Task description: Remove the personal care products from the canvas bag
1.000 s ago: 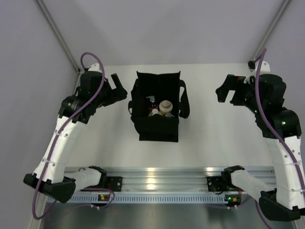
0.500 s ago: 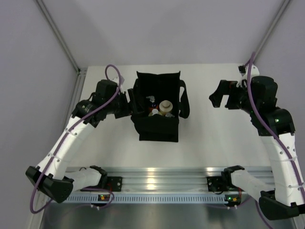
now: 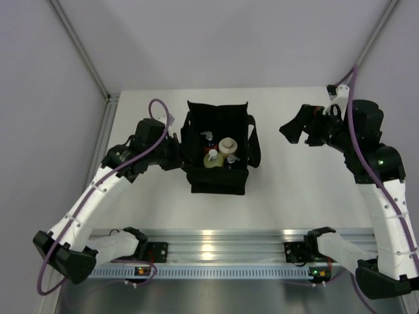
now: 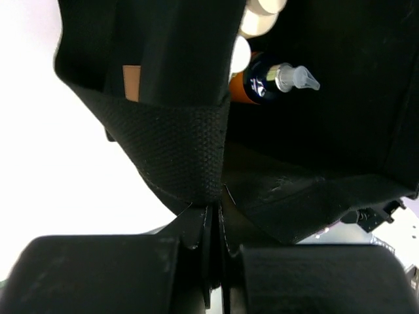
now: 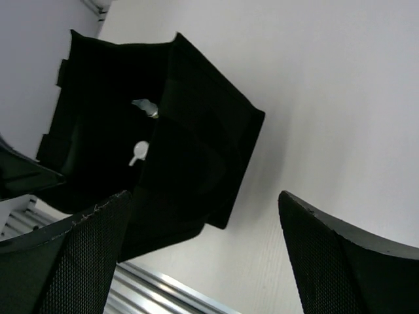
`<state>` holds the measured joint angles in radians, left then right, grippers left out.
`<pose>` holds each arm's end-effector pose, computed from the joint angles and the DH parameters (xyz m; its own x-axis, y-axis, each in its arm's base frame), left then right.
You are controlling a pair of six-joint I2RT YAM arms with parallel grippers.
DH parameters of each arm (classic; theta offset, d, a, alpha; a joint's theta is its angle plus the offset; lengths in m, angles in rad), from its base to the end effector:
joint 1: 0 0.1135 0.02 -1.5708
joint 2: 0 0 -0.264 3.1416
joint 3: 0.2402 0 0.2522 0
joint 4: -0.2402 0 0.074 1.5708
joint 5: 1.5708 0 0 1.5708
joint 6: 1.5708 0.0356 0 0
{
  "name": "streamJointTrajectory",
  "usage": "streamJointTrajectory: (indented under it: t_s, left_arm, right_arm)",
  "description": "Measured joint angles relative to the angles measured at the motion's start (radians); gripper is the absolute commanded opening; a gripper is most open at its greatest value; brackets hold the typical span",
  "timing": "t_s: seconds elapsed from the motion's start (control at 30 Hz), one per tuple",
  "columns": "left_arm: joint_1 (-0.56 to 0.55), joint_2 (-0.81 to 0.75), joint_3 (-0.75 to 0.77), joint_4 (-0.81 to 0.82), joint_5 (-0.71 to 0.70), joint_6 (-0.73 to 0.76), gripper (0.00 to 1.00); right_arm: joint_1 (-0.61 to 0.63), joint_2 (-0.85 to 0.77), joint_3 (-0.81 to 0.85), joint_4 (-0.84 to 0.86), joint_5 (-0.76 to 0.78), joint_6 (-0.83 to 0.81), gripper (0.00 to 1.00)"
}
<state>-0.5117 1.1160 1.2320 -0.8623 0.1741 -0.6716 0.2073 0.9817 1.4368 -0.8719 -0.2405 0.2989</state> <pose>0.1892 -0.1133 0.3646 -0.8325 -0.2353 -0.5016 0.0960 0.8303 -0.5489 0.1609 0.0425 0.4506 -0.5002 0.1871 -0.8455 -0.2780 0.8900 0.3614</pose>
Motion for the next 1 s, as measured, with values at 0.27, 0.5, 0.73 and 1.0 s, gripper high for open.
streamJointTrajectory:
  t_s: [0.27, 0.5, 0.73, 1.0]
  left_arm:
    - [-0.072, 0.008, -0.052, 0.064, 0.005, 0.021, 0.0]
    - [-0.117, -0.005, -0.149, 0.098, -0.05, 0.003, 0.0]
    - [-0.121, -0.056, -0.211, 0.101, -0.094, -0.036, 0.0]
    - [-0.124, -0.083, -0.211, 0.102, -0.155, -0.101, 0.0]
  right_arm:
    - [0.234, 0.154, 0.122, 0.085, -0.021, 0.065, 0.71]
    - [0.475, 0.297, 0.205, 0.095, 0.097, 0.07, 0.63]
    - [0.666, 0.443, 0.254, 0.098, 0.237, 0.068, 0.53]
    - [0.709, 0.557, 0.208, 0.098, 0.416, 0.113, 0.48]
